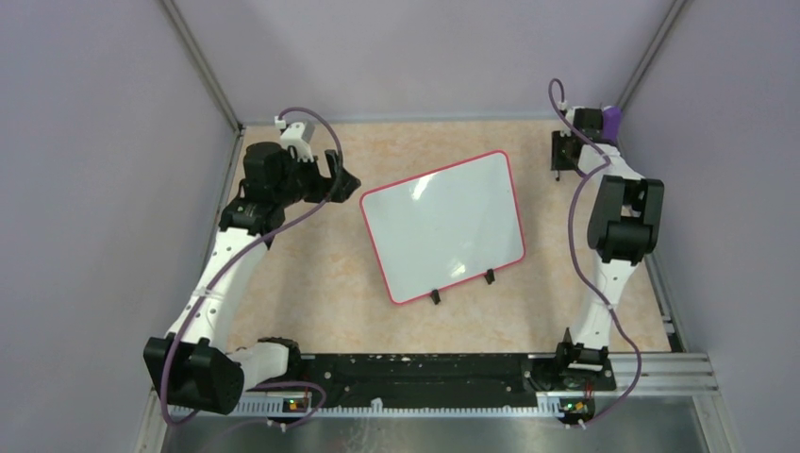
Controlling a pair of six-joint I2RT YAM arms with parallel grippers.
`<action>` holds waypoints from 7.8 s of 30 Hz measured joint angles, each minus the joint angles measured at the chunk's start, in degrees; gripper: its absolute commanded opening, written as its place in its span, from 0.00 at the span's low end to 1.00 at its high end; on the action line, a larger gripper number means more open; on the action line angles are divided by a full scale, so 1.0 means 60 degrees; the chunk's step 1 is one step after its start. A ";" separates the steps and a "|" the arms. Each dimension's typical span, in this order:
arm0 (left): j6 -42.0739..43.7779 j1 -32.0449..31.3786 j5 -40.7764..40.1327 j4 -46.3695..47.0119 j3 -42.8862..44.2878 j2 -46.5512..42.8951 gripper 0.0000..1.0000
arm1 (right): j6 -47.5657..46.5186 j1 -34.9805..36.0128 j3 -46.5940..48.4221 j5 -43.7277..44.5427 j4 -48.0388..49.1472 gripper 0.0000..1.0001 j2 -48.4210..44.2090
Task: Write a sentence on the whiteboard
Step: Pick up the whiteboard marker from the corner of the board, then pass from the right arm to the left, then open the pen cap from the whiteboard marker, then place the pen cap at the center of the board.
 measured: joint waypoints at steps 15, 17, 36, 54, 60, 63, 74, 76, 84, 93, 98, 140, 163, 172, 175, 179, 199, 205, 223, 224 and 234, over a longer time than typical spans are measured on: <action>-0.0004 0.0025 0.0113 -0.0018 0.0004 0.0033 0.99 | -0.0036 -0.0040 0.1264 0.0033 -0.0051 0.29 0.1494; -0.0004 0.0036 0.0149 -0.0029 0.0022 0.0062 0.99 | -0.0029 -0.0047 0.1279 0.0033 -0.0055 0.23 0.1515; 0.0237 0.0062 0.0277 -0.0732 0.1552 0.0477 0.99 | -0.0364 -0.0317 0.0754 -0.1133 -0.2102 0.00 -0.0867; 0.1501 0.0131 0.4954 -0.2408 0.4568 0.1603 0.99 | -0.3206 0.1825 0.0229 -0.5635 -0.5941 0.00 -0.7209; 0.0783 -0.0091 0.6451 -0.2328 0.4288 0.1905 0.97 | -0.3814 0.4313 -0.0339 -0.5431 -0.6787 0.00 -0.8564; 0.0503 -0.0623 0.6736 -0.2259 0.4076 0.1920 0.94 | -0.3945 0.5198 -0.0521 -0.5067 -0.6951 0.00 -0.8805; -0.0040 -0.1730 0.6805 -0.1614 0.3049 0.1923 0.87 | -0.3967 0.6626 -0.1300 -0.4350 -0.7045 0.00 -0.8819; -0.0087 -0.1905 0.6812 -0.1581 0.2911 0.1927 0.86 | -0.3949 0.6881 -0.1300 -0.4339 -0.7038 0.00 -0.8819; -0.0295 -0.2641 0.7034 -0.1315 0.2677 0.2466 0.74 | -0.3949 0.7435 -0.1220 -0.4189 -0.6983 0.00 -0.8513; -0.0554 -0.3009 0.7384 -0.1093 0.2670 0.2925 0.58 | -0.4044 0.7726 -0.1009 -0.4022 -0.6914 0.00 -0.8335; -0.0798 -0.3060 0.7661 -0.0885 0.2572 0.2973 0.35 | -0.4178 0.7828 -0.0984 -0.3887 -0.6874 0.00 -0.8335; -0.7300 -0.0841 0.9096 1.0612 -0.0674 0.1417 0.00 | 0.4390 0.4652 -0.1636 -1.0036 -0.0663 0.76 -0.7981; -0.7464 -0.1344 0.8262 1.0433 -0.0397 0.1603 0.00 | 0.6196 0.5264 -0.2240 -0.9894 0.0925 0.38 -0.7763; -0.7165 -0.1472 0.8262 0.9945 -0.0200 0.1606 0.00 | 0.6153 0.5461 -0.2240 -0.9723 0.0903 0.27 -0.7632; -0.7104 -0.1523 0.8262 0.9872 -0.0138 0.1606 0.00 | 0.6149 0.5486 -0.2240 -0.9697 0.0900 0.25 -0.7632; -0.7012 -0.1625 0.8262 0.9796 -0.0109 0.1610 0.00 | 0.6098 0.5566 -0.2240 -0.9694 0.0882 0.23 -0.7621; -0.6637 -0.1698 0.8320 0.9235 0.0018 0.1752 0.00 | 0.5654 0.5588 -0.2240 -0.9599 0.0503 0.00 -0.7479; -0.6878 -0.1585 0.8164 0.9486 -0.0055 0.1752 0.00 | 0.5533 0.5377 -0.2240 -0.9639 0.0495 0.00 -0.7479; -0.0412 0.2178 0.6127 0.0605 0.2925 0.2084 0.00 | 0.4477 0.2004 -0.2240 -1.0612 -0.0892 0.00 -0.8495; 0.0539 0.2200 0.5457 -0.0393 0.3351 0.2182 0.00 | 0.4222 0.1956 -0.2240 -1.0597 -0.1133 0.00 -0.8557; 0.5359 0.2178 -0.0233 -0.5104 0.3158 0.3395 0.06 | 0.2637 0.1956 -0.2561 -1.0265 -0.2634 0.00 -0.8830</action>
